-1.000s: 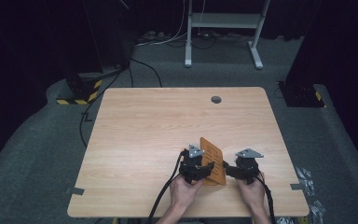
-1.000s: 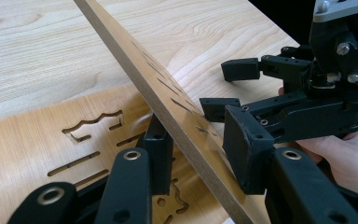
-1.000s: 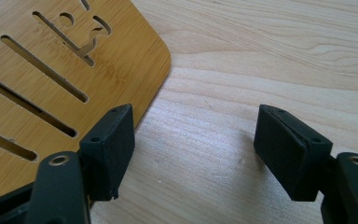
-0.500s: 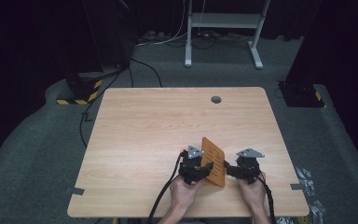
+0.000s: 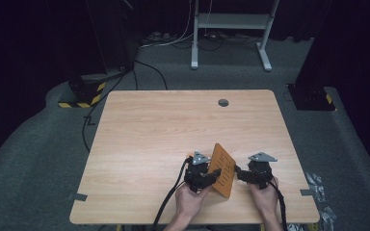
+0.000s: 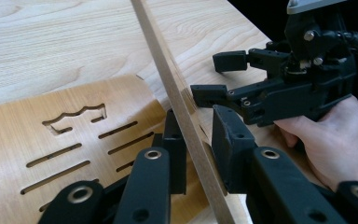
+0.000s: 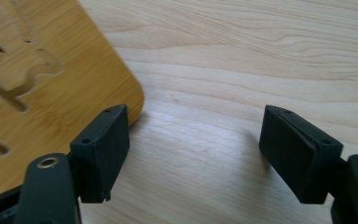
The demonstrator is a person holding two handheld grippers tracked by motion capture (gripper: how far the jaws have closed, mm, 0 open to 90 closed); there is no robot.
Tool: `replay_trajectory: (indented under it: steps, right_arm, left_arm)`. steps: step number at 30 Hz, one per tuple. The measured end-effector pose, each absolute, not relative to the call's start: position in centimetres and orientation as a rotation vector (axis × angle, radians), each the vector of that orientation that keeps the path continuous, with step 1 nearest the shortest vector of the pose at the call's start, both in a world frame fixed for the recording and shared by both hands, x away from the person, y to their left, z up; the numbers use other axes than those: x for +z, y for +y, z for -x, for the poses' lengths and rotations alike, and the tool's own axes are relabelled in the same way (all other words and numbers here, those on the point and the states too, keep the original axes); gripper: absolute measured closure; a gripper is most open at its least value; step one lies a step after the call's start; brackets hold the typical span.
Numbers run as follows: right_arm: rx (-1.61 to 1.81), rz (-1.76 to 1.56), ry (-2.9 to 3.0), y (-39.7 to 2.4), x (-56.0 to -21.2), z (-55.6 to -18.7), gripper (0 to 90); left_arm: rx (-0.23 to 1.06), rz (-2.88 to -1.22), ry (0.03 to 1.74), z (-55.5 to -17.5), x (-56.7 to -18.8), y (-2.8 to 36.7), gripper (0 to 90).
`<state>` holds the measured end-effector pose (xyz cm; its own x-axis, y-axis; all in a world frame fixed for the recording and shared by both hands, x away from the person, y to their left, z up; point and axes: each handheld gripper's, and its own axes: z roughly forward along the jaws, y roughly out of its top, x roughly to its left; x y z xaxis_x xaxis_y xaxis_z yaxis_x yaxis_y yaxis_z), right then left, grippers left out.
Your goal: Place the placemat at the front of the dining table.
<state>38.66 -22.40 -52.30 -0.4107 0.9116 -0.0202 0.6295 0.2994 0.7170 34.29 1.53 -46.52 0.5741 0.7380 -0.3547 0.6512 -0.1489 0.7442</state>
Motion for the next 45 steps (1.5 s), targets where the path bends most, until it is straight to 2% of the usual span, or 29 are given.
replay_trajectory:
  steps: [7, 21, 26, 45]
  right_arm:
    - [0.893, -1.358, 2.167, -23.8, -52.3, -39.0, 21.7]
    - [0.894, -1.372, 2.151, -23.7, -52.3, -38.9, 21.9]
    - [0.892, -1.365, 2.137, -23.9, -52.3, -38.9, 24.2]
    - [0.892, -1.364, 2.144, -23.9, -52.3, -38.9, 24.1]
  left_arm:
    - [0.091, -1.845, 1.108, -34.1, -46.5, 1.4, 78.0]
    - [0.073, -1.826, 1.100, -33.9, -46.1, 1.6, 80.1]
    - [0.057, -1.808, 1.100, -33.8, -45.8, 1.8, 85.5]
    - [0.070, -1.798, 1.087, -33.6, -44.9, 2.2, 86.1]
